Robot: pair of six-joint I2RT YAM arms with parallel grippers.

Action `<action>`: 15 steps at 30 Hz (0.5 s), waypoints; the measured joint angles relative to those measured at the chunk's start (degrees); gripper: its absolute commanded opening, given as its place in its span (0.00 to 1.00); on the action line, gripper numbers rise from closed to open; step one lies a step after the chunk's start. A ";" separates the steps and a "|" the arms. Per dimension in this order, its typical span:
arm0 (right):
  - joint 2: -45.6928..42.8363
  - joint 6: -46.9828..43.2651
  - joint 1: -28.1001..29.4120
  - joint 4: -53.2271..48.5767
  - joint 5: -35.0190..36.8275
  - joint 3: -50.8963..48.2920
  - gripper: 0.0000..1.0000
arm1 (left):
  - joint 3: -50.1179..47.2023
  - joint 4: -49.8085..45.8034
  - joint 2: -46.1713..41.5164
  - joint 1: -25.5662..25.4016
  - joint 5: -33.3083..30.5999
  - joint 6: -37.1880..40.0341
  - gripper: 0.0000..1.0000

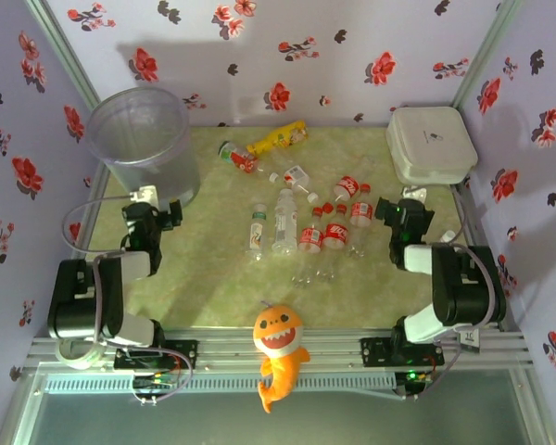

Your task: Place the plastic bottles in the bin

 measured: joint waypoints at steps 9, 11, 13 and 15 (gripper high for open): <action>-7.72 6.45 0.42 -34.40 0.68 22.05 0.99 | 16.81 -28.35 -16.33 -2.56 -2.14 -6.71 1.00; -8.11 8.76 1.49 -43.54 -0.07 27.52 0.99 | 20.90 -34.67 -17.77 -4.44 -2.10 -8.37 1.00; -8.66 10.82 4.26 -51.93 -0.83 31.41 0.99 | 24.15 -41.09 -18.56 -6.88 -1.73 -10.29 1.00; -8.96 12.83 8.07 -58.99 -1.53 33.55 0.99 | 26.23 -46.38 -18.62 -9.55 -1.16 -12.24 1.00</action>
